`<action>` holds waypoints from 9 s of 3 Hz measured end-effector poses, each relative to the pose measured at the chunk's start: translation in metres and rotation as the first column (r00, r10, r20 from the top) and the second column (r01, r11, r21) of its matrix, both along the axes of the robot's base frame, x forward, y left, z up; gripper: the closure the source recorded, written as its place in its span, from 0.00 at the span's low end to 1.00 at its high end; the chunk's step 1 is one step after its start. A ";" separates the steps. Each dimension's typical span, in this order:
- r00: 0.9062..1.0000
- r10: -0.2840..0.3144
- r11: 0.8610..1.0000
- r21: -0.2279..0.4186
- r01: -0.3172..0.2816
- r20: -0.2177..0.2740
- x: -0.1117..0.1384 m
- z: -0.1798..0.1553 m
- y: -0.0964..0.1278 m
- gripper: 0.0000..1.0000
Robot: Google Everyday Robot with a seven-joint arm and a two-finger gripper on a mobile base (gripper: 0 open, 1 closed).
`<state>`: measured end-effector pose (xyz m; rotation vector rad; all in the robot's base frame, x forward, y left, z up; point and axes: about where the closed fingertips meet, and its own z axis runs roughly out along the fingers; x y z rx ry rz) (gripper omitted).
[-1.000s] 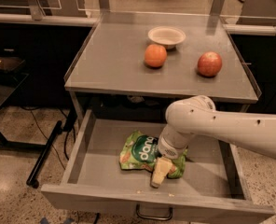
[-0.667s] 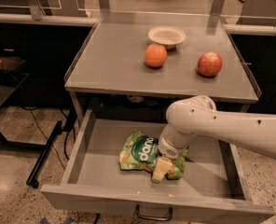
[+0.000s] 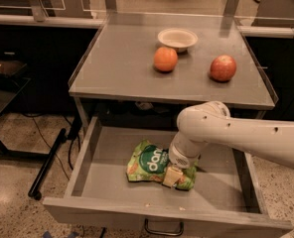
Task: Pick green rice chip bag from top drawer and place on counter
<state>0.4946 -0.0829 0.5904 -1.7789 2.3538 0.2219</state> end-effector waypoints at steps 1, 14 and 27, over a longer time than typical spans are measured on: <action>1.000 0.000 1.000 0.000 0.000 0.000 0.000 0.000 0.000 0.89; 0.980 -0.077 0.996 0.053 0.068 0.184 0.051 0.286 0.093 1.00; 0.981 -0.145 0.985 -0.072 0.155 0.128 0.255 0.259 0.162 0.00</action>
Offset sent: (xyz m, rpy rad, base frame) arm -0.0035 0.0033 0.0591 0.0215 -0.0084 0.0034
